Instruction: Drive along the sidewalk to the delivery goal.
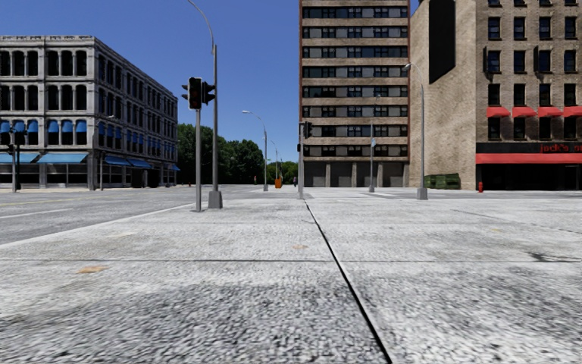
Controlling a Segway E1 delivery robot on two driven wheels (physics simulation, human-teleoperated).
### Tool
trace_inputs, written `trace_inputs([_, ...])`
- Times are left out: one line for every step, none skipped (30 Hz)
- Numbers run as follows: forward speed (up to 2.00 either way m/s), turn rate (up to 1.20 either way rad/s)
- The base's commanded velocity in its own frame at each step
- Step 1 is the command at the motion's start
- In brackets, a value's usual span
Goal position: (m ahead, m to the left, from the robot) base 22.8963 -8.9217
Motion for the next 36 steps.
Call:
trace_inputs([2.00,0.00])
trace_inputs([2.00,0.00])
trace_inputs([2.00,0.00])
trace_inputs([2.00,0.00])
trace_inputs([2.00,0.00])
trace_inputs([2.00,0.00])
trace_inputs([2.00,0.00])
trace_inputs([2.00,0.00])
trace_inputs([2.00,0.00])
trace_inputs([2.00,0.00])
trace_inputs([2.00,0.00])
trace_inputs([2.00,0.00])
trace_inputs([2.00,0.00])
trace_inputs([2.00,0.00])
trace_inputs([2.00,0.00])
trace_inputs([2.00,0.00])
trace_inputs([2.00,0.00])
trace_inputs([2.00,0.00])
trace_inputs([2.00,0.00])
trace_inputs([2.00,0.00])
trace_inputs([2.00,0.00])
trace_inputs([2.00,0.00])
trace_inputs([2.00,0.00])
trace_inputs([2.00,0.00])
trace_inputs([2.00,0.00])
trace_inputs([2.00,0.00])
trace_inputs([2.00,0.00])
trace_inputs([2.00,-0.26])
trace_inputs([2.00,-0.53])
trace_inputs([2.00,-0.80])
trace_inputs([2.00,-1.01])
trace_inputs([2.00,-1.01])
trace_inputs([2.00,-1.12])
trace_inputs([2.00,-1.16])
trace_inputs([2.00,-1.17])
trace_inputs([2.00,-1.17])
